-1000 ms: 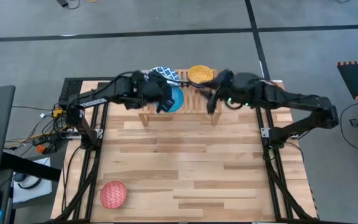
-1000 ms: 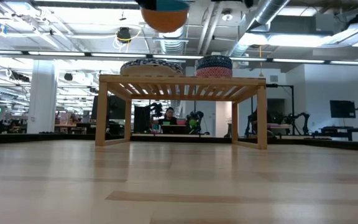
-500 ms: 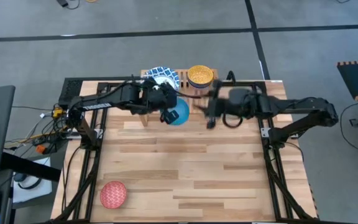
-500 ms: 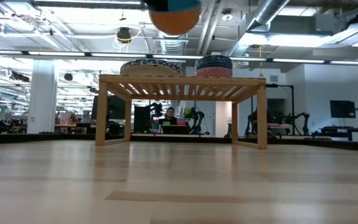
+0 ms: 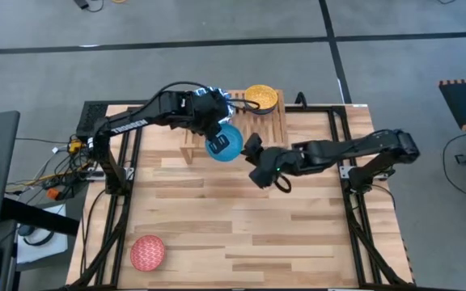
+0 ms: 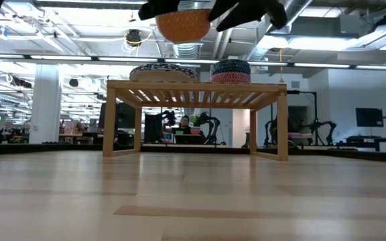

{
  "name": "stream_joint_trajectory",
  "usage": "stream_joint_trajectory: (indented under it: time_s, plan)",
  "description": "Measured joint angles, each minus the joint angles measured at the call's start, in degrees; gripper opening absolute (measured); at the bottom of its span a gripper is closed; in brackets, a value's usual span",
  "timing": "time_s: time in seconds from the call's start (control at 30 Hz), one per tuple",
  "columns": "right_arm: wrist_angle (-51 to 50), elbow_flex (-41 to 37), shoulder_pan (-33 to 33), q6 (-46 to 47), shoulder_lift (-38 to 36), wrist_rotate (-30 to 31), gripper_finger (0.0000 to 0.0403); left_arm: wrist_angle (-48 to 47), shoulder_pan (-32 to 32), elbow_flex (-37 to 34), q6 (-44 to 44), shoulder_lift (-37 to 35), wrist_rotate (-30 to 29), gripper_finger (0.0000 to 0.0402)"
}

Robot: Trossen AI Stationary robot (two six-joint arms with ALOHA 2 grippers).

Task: Place and stack bowls onto a shelf
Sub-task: Stack the orange blue patterned bowl on top of the blue yellow patterned bowl on the shelf

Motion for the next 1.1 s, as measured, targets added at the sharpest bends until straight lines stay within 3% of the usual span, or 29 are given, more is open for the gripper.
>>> stream_joint_trajectory:
  time_s: [0.17, 0.53, 0.83, 1.1]
  plan:
    - [-1.51, 2.48, 1.80, -1.26, 0.91, 1.71, 0.0175, -2.03, -0.11, -0.81, -0.65, 0.00, 0.82, 0.0005]
    - [-2.66, 5.02, 0.65, -3.43, 1.58, -4.20, 0.0175, -1.04, -0.74, -0.69, 0.82, 0.20, 7.22, 0.0005]
    - [-5.52, 5.24, 0.84, -6.21, 1.52, -12.82, 0.0169, -0.39, -0.87, -0.55, 14.17, 0.25, 16.81, 0.0010]
    - [-4.93, 5.26, 1.59, -6.22, 2.33, -14.43, 0.0125, 3.04, -1.56, -0.55, 17.64, 0.35, 21.97, 0.0012]
